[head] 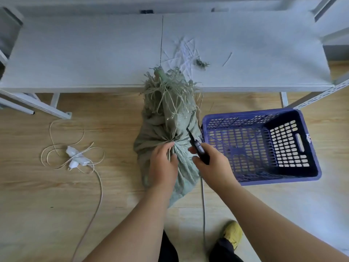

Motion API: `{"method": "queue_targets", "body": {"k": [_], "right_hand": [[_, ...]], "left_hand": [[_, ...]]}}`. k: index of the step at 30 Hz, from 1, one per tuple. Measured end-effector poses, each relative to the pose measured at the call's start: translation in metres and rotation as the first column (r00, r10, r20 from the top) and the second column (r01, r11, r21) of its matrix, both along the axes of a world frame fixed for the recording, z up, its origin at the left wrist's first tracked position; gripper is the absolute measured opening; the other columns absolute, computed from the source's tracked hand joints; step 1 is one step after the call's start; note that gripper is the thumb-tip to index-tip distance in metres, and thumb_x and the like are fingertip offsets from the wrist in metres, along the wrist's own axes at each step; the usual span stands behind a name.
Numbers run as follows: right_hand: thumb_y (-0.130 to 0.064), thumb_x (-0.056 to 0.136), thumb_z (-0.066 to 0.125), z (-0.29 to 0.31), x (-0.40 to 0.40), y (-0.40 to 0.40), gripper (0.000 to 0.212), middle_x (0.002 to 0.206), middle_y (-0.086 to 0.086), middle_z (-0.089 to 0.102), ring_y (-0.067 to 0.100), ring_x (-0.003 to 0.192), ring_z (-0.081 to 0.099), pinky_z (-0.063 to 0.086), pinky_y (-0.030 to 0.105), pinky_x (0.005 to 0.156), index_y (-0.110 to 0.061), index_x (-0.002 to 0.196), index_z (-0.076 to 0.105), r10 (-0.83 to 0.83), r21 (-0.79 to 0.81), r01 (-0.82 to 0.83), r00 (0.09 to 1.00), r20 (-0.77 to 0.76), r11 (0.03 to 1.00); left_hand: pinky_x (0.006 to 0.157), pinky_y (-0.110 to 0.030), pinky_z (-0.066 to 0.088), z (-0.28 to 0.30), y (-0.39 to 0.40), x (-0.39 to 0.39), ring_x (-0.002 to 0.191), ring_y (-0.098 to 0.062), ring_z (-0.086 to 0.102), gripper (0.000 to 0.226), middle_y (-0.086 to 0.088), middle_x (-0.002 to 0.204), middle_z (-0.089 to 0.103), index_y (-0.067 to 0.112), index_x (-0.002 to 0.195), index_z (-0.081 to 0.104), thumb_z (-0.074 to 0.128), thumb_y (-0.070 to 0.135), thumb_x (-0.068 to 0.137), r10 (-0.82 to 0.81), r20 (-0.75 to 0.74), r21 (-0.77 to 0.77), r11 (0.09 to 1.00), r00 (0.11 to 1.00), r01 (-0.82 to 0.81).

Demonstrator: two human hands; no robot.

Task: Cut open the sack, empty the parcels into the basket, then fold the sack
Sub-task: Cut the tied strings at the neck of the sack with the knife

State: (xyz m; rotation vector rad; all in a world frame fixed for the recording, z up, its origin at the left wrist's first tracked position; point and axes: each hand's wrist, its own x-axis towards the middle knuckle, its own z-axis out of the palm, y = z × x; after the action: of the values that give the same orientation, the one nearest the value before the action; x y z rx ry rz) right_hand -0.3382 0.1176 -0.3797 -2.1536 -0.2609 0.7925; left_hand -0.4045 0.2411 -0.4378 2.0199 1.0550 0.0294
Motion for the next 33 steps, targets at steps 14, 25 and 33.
{"method": "queue_targets", "body": {"k": [14,25,33], "right_hand": [[-0.017,0.090,0.061,-0.152,0.063,0.039,0.036,0.091,-0.021,0.054,-0.002,0.087,0.046,0.035,0.012,0.074,-0.028,0.124,0.059,-0.027,0.182,-0.011,0.978,0.205,0.983],[-0.028,0.095,0.054,-0.214,0.105,0.071,0.035,0.103,-0.001,0.063,0.018,0.097,0.059,0.046,0.029,0.083,-0.027,0.130,0.053,0.129,0.079,-0.144,0.978,0.163,0.986],[-0.028,0.091,0.063,-0.243,0.109,0.077,0.017,0.084,-0.010,0.067,0.000,0.077,0.062,0.048,0.015,0.070,-0.022,0.106,0.068,0.030,0.250,-0.077,0.982,0.185,0.965]], "left_hand": [[0.115,-0.050,0.019,-0.125,0.028,0.057,0.131,-0.003,0.032,0.074,0.012,0.143,0.037,0.041,0.145,0.030,0.067,0.021,0.084,-0.293,0.094,0.243,0.934,0.951,0.263],[0.107,-0.038,0.037,-0.164,0.068,0.077,0.136,-0.023,0.037,0.112,0.002,0.149,0.031,0.036,0.149,0.010,0.083,0.043,0.065,-0.530,-0.197,0.095,0.827,0.825,0.554],[0.094,-0.027,0.038,-0.200,0.077,0.076,0.127,-0.018,0.046,0.096,0.003,0.138,0.046,0.030,0.145,0.031,0.084,0.034,0.065,-0.389,-0.022,0.157,0.908,0.921,0.388]]}}
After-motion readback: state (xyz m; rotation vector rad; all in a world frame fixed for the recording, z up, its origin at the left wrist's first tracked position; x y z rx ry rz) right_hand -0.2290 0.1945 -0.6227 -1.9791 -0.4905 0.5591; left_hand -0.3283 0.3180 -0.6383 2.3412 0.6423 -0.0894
